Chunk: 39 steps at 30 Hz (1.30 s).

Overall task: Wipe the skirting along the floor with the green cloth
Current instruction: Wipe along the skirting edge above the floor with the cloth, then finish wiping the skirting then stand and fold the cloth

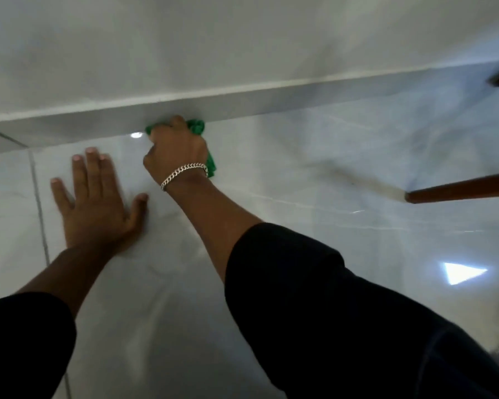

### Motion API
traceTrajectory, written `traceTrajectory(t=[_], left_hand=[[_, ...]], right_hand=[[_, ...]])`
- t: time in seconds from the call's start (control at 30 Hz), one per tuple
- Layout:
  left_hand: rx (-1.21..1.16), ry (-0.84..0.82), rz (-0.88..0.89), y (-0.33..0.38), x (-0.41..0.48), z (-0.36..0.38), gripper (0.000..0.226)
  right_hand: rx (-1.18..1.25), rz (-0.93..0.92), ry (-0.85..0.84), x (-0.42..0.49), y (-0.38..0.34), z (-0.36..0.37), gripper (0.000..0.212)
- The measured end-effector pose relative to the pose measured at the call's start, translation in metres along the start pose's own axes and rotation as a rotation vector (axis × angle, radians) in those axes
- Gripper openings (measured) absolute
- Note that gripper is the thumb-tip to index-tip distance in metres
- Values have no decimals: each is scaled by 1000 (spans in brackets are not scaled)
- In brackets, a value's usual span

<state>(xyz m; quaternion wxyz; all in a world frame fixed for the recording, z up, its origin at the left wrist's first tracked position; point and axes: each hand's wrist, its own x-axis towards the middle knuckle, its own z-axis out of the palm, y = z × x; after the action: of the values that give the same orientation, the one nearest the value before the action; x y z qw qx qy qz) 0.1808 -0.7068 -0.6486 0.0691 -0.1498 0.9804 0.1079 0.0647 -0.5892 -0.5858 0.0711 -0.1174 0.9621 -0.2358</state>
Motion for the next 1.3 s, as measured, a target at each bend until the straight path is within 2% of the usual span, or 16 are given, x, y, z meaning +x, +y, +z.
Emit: traceTrajectory(t=[0.1, 0.17, 0.23, 0.27, 0.33, 0.43, 0.57, 0.67, 0.73, 0.8, 0.87, 0.93, 1.0, 1.03, 1.17, 1.3], left_hand=[[-195, -58, -136, 24, 15, -9, 74], [-725, -117, -345, 60, 24, -29, 50], [-1318, -146, -500, 94, 16, -57, 44], [-1486, -174, -528, 104, 8, -68, 47], [-1627, -196, -606, 114, -12, -85, 49], [-1668, -193, -721, 121, -49, -115, 45], [-1707, -384, -720, 142, -102, -181, 50], [-1694, -429, -708, 163, -126, -241, 41], [-1646, -457, -707, 182, -139, -287, 32], [-1636, -495, -682, 201, -151, -342, 27], [-1618, -538, -611, 221, -163, -397, 23], [-1575, -559, -533, 243, -181, -454, 21], [-1540, -614, -466, 266, -203, -504, 21], [-1510, -651, -426, 278, -215, -530, 21], [-1332, -649, -282, 337, -250, -600, 19], [-1171, -651, -177, 419, -277, -635, 20]], right_hand=[[182, 2, -91, 3, 19, -17, 17], [448, 110, -57, 0, 26, -22, 14], [681, 189, -24, -15, 29, -32, 13], [742, 211, -12, -25, 29, -40, 13], [810, 215, -2, -49, 30, -59, 11], [911, 245, -70, -94, 26, -98, 17], [964, 261, -119, -153, 3, -173, 34], [940, 246, -13, -185, -23, -245, 45], [755, 274, 130, -201, -36, -295, 50], [672, 437, 146, -217, -47, -348, 54], [798, 670, 20, -228, -60, -405, 60], [1025, 821, -115, -244, -66, -470, 52], [1205, 856, -258, -264, -71, -535, 37], [1219, 844, -293, -276, -73, -568, 36], [1199, 809, -192, -317, -67, -658, 26], [1160, 938, -4, -356, -31, -717, 16]])
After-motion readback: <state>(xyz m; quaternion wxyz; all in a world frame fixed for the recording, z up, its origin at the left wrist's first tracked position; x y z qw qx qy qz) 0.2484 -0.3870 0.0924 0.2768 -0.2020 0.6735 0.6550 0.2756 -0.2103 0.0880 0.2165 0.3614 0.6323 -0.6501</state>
